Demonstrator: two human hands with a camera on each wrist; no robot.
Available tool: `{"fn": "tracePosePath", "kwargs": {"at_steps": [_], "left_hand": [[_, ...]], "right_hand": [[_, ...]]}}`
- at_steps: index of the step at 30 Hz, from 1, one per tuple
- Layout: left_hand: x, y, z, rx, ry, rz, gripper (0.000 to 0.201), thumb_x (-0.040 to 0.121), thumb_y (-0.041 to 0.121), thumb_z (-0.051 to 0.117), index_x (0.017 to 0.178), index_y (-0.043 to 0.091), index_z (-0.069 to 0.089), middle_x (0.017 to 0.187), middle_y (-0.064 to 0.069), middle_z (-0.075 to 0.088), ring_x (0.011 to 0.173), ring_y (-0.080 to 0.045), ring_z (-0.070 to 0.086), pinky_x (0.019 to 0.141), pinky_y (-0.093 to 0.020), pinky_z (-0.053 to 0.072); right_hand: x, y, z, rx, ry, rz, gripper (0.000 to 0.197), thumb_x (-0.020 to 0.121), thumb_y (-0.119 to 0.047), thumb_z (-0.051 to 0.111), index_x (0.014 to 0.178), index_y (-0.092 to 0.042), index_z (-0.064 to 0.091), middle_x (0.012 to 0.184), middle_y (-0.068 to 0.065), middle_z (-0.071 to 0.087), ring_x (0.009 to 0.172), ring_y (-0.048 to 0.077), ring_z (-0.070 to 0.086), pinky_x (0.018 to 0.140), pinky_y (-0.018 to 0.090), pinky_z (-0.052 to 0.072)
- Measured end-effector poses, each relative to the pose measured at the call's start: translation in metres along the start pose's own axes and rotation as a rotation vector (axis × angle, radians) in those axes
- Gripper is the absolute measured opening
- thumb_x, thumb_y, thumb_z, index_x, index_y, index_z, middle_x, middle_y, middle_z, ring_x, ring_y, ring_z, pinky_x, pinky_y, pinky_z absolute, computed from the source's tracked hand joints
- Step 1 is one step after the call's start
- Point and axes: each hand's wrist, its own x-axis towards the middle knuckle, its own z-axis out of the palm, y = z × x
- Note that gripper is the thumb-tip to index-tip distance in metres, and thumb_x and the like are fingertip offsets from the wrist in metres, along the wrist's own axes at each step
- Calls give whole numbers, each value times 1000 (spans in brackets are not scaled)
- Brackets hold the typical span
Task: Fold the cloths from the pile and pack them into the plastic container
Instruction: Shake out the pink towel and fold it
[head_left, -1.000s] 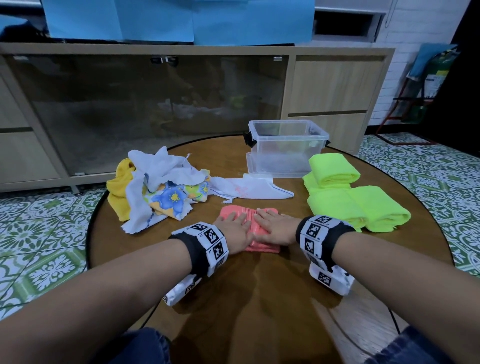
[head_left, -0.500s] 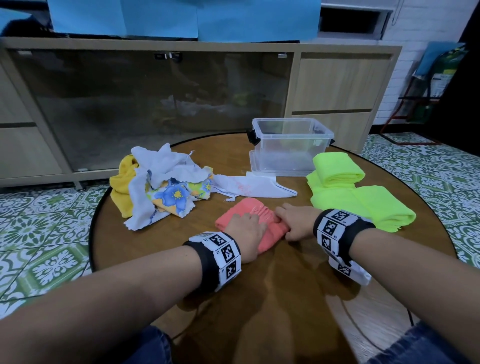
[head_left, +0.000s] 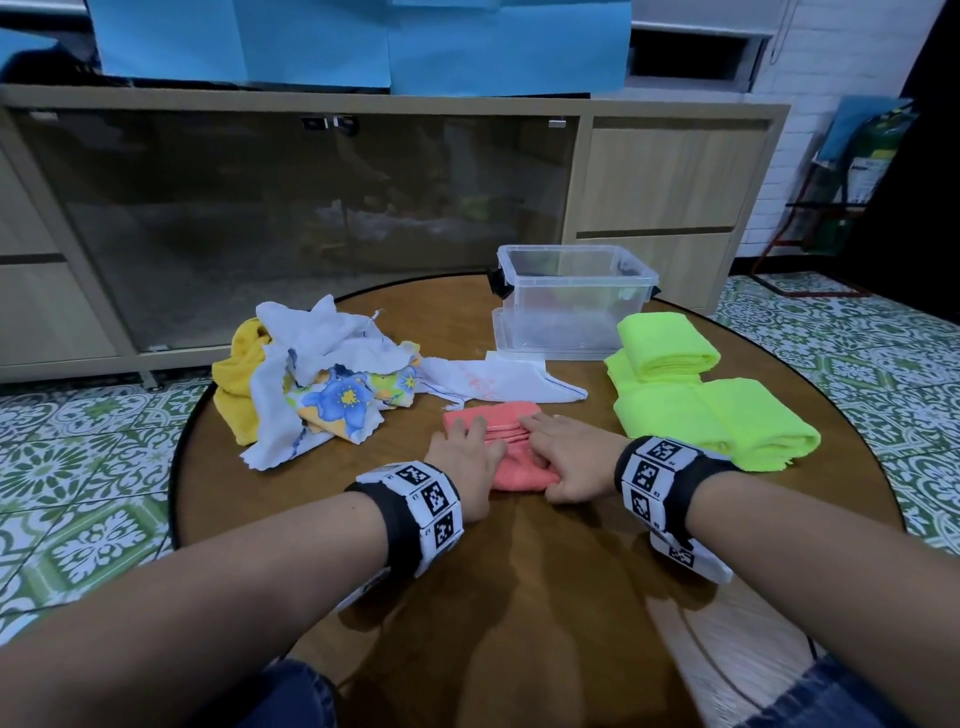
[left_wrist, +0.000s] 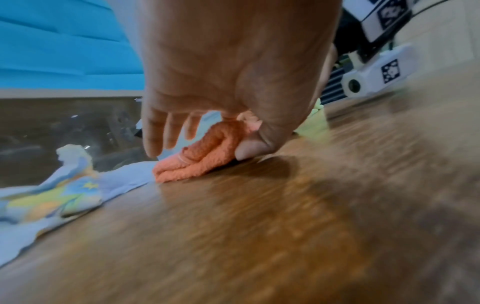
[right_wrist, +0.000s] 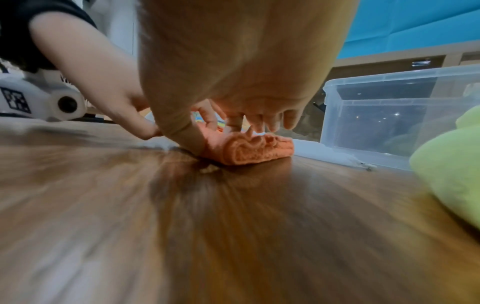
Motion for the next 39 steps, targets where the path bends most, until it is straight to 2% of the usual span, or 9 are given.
{"fn": "tracePosePath", "kwargs": {"at_steps": [3,8,12,15,21,27,31,36,39], "left_hand": [[4,-11,1,-211,-68,-1,46,89,15,47,133,21,35,134,-8,43,118,-27,50,95,-38,44],[9,-32,-10,-404,40,-74,31,94,26,41,123,18,43,118,-8,59,107,-27,56,85,-31,42],[17,-47,-9,-680,37,-141,19,96,20,39,105,8,50,117,-16,58,106,-29,54,83,-31,40],[21,-52,-6,-831,52,-209,30,98,17,38,118,0,52,121,-18,56,111,-30,52,87,-30,39],[27,-49,-1,-945,89,-313,37,101,22,34,123,-2,50,122,-21,57,113,-33,53,90,-31,40],[37,-46,4,-930,107,-414,51,98,42,36,130,3,42,124,-15,55,113,-31,53,84,-30,39],[42,-47,6,-777,10,-403,44,98,36,38,123,3,50,121,-15,58,103,-27,55,79,-29,38],[40,-44,2,-644,-47,-421,45,98,35,38,124,2,54,125,-15,56,112,-28,55,87,-31,42],[39,-47,5,-755,-4,-375,29,97,35,45,102,9,57,107,-12,60,98,-24,57,78,-29,40]], "right_hand": [[4,-6,-2,95,-40,12,36,81,-37,63,99,-11,47,152,17,23,139,28,25,113,33,19],[4,-6,-5,315,-3,72,36,76,-31,72,90,-23,40,101,8,57,90,26,55,79,37,44],[3,1,-9,562,117,166,27,84,-22,67,99,-18,44,98,2,53,91,20,50,72,27,36],[4,6,-9,769,256,263,17,88,-28,64,79,-23,49,84,-2,53,84,18,49,64,23,35],[17,6,0,996,400,406,39,91,-36,57,109,-2,61,108,11,65,100,26,61,87,34,46],[32,4,-3,956,405,491,41,96,-40,46,109,-2,54,105,11,61,99,27,58,81,33,42],[36,3,-4,830,301,541,30,94,-36,50,91,-6,50,81,4,52,84,23,50,57,26,32],[44,0,-10,734,202,562,26,91,-34,55,90,-9,57,93,9,59,92,26,56,62,26,38],[45,-2,-15,716,126,571,19,92,-30,55,80,-15,51,74,0,50,83,21,51,51,22,34]]}}
